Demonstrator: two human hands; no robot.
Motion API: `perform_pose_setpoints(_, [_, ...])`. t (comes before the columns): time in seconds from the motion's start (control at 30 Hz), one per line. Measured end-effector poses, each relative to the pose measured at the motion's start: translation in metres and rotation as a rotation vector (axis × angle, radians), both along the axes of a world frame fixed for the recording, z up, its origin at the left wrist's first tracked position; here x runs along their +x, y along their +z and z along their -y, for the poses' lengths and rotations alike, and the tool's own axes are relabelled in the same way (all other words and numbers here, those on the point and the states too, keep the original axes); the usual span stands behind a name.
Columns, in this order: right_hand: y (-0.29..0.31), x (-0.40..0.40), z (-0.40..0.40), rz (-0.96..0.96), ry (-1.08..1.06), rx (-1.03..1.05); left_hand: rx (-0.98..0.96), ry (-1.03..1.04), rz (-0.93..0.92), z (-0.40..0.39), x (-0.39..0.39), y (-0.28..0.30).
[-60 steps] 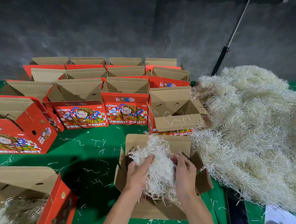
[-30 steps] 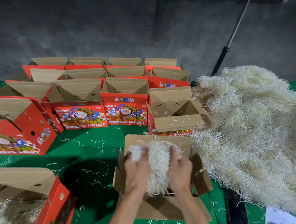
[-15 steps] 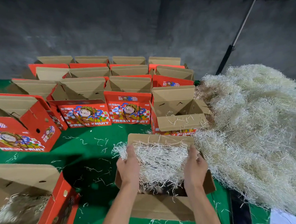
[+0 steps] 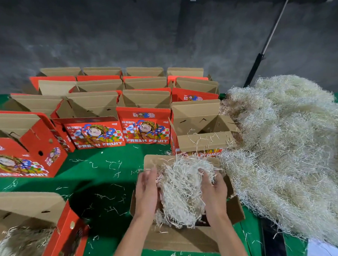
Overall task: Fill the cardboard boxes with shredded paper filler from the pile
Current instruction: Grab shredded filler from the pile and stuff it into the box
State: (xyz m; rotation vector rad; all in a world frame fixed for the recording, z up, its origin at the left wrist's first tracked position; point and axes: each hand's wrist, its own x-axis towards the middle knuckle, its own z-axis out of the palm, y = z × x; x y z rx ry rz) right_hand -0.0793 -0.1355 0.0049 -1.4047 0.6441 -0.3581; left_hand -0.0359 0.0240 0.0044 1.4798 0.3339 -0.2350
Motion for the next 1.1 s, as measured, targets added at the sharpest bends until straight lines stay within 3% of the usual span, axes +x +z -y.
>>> perform_pose_setpoints(0.1, [0.005, -0.002, -0.01, -0.074, 0.164, -0.041, -0.108, -0.222, -0.056, 0.018, -0.007, 0.006])
perform_pose_setpoints(0.13, [0.005, -0.003, -0.02, -0.13, 0.233, -0.063, -0.063, -0.241, -0.101, 0.029, -0.011, 0.005])
perform_pose_setpoints(0.2, [0.006, -0.006, -0.036, -0.13, 0.247, -0.198, -0.04, -0.131, -0.144, 0.044, -0.017, 0.003])
perform_pose_setpoints(0.27, [0.008, -0.008, -0.037, -0.046, 0.111, -0.49, -0.158, 0.058, -0.191, 0.049, -0.014, 0.002])
perform_pose_setpoints(0.33, [0.007, -0.011, -0.034, 0.02, 0.055, -0.6, -0.248, 0.147, -0.231, 0.048, -0.007, 0.002])
perform_pose_setpoints(0.37, [0.006, -0.011, -0.033, 0.024, 0.068, -0.533, -0.302, 0.175, -0.256, 0.047, -0.003, 0.001])
perform_pose_setpoints(0.5, [0.005, -0.008, -0.029, -0.14, 0.077, 0.144, -0.678, 0.135, -0.234, 0.042, 0.0, 0.007])
perform_pose_setpoints(0.57, [0.003, -0.01, -0.023, -0.128, 0.203, 0.423, -0.722, 0.091, -0.197, 0.042, -0.005, 0.01])
perform_pose_setpoints(0.6, [0.002, -0.011, -0.02, -0.064, 0.229, 0.533, -0.647, 0.072, -0.186, 0.042, -0.008, 0.009])
perform_pose_setpoints(0.67, [0.002, -0.013, -0.021, 0.005, 0.162, 0.532, -0.269, 0.02, -0.072, 0.04, -0.017, 0.006])
perform_pose_setpoints(0.73, [0.004, -0.012, -0.026, -0.012, 0.097, 0.306, 0.113, -0.083, 0.155, 0.04, -0.024, 0.004])
perform_pose_setpoints(0.77, [0.006, -0.012, -0.03, -0.041, 0.096, 0.176, 0.167, -0.116, 0.219, 0.04, -0.024, 0.0])
perform_pose_setpoints(0.87, [0.007, -0.012, -0.032, 0.072, -0.002, -0.122, 0.12, 0.036, 0.296, 0.037, -0.029, 0.005])
perform_pose_setpoints(0.93, [0.009, -0.012, -0.029, 0.08, -0.194, -0.21, -0.021, 0.16, 0.209, 0.038, -0.032, 0.01])
perform_pose_setpoints(0.97, [0.011, -0.01, -0.029, 0.049, -0.214, -0.212, -0.032, 0.124, 0.197, 0.04, -0.033, 0.012])
perform_pose_setpoints(1.03, [0.012, -0.01, -0.037, 0.066, -0.031, -0.122, 0.031, -0.065, 0.193, 0.048, -0.039, 0.019])
perform_pose_setpoints(1.1, [0.011, -0.011, -0.045, 0.06, 0.098, 0.042, 0.042, -0.099, 0.169, 0.054, -0.042, 0.017])
